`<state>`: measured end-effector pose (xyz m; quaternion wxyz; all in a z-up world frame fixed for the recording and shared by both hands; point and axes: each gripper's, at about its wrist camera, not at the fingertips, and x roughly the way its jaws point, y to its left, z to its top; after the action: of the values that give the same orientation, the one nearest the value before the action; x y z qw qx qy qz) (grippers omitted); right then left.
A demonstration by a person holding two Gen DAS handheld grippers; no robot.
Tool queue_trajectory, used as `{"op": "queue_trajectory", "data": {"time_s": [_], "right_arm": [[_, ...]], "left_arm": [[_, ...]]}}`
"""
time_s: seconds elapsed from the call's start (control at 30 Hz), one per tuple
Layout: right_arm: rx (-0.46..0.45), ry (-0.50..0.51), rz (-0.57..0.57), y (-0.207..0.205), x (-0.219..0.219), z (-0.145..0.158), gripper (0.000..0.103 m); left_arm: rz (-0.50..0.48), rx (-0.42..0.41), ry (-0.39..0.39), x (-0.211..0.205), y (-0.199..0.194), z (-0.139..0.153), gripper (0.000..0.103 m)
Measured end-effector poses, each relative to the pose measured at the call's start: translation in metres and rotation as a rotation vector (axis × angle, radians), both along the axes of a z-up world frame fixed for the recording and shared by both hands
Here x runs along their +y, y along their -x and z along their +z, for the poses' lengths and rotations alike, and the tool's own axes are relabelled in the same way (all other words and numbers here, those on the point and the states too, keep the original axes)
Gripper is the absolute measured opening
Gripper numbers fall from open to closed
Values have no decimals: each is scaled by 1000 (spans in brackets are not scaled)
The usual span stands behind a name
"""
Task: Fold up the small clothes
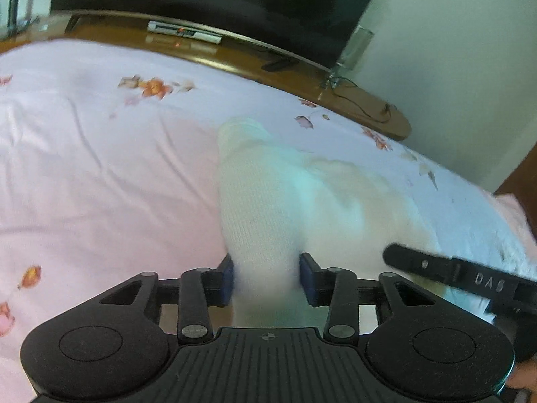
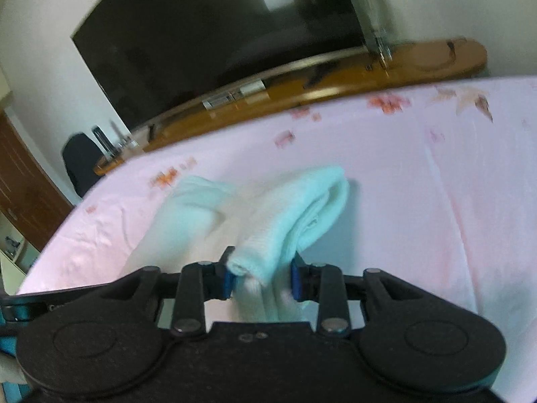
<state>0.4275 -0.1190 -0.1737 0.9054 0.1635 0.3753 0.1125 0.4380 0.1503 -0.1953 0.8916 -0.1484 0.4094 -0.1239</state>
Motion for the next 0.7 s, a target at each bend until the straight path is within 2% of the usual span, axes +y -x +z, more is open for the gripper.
{"op": "queue_trajectory", "data": {"time_s": [0.07,0.17,0.23,0.33,0.43,0.5,0.53,0.63,0.7], "right_arm": [[21,-29,-14,4,-3,-4,39],[15,-12,-17,5,-5,5,42],[-15,16,-14,8,-7,15,43],[-31,51,-2,9,-8,23,46],[-2,41,-24,1,-10,16,46],[1,56,-30,-7,-8,10,32],[10,56,-36,-13,-8,8,31],[39,80,-40,-30,-7,1,32],[41,113,-39,-35,-4,-9,37]], "left_arm": [[9,-1,-17,-1,0,6,43],[22,-82,-106,-6,14,23,43],[5,-127,-119,-8,19,35,43],[-12,-147,-125,-17,9,46,43],[-1,-110,-114,-26,-12,41,43],[21,-73,-93,-29,-25,30,43],[30,-65,-97,-30,-31,25,43],[36,-67,-139,-35,-44,14,43],[40,-78,-151,-36,-45,11,43]]}}
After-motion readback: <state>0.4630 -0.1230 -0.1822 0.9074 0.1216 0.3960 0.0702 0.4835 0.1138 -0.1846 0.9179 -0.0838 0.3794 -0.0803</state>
